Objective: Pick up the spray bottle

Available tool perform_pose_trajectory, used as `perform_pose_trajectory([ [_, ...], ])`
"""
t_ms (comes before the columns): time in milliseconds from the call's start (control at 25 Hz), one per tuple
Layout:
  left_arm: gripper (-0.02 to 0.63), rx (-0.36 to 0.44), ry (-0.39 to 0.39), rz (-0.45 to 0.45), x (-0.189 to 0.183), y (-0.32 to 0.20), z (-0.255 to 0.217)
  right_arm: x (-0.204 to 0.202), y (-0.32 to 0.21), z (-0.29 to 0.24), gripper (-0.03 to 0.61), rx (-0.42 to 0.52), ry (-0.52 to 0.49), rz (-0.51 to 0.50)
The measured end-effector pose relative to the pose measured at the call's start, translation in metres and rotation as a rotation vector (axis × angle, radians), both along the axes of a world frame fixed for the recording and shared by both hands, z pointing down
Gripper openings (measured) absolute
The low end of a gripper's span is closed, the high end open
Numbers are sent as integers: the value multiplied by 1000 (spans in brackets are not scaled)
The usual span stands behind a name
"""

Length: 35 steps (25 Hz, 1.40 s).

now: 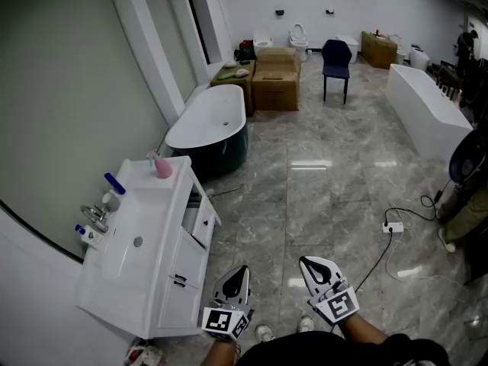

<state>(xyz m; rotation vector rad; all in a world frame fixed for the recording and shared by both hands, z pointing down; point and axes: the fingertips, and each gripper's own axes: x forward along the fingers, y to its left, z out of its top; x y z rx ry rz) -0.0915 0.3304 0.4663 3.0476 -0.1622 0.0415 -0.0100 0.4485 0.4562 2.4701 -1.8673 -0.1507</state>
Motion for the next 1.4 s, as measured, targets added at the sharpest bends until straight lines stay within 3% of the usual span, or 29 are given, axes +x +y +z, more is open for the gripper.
perform_pose_trajectory([
  [240,-8,67,-41,6,-9,25,6,-4,26,7,-3,-20,-8,34],
  [920,-8,53,-49,-3,-25,13,7,-29,9,-7,3,-14,31,-8],
  [960,-8,51,-49,-1,-26,11,7,-30,5,-6,27,-19,34,-10],
  [1080,-8,43,-45,4,-30,2,9,-31,-6,-5,193,-22,47,1],
  [1400,-8,47,-47,27,-44,-23,9,-34,-35,-11,426,29,47,97],
])
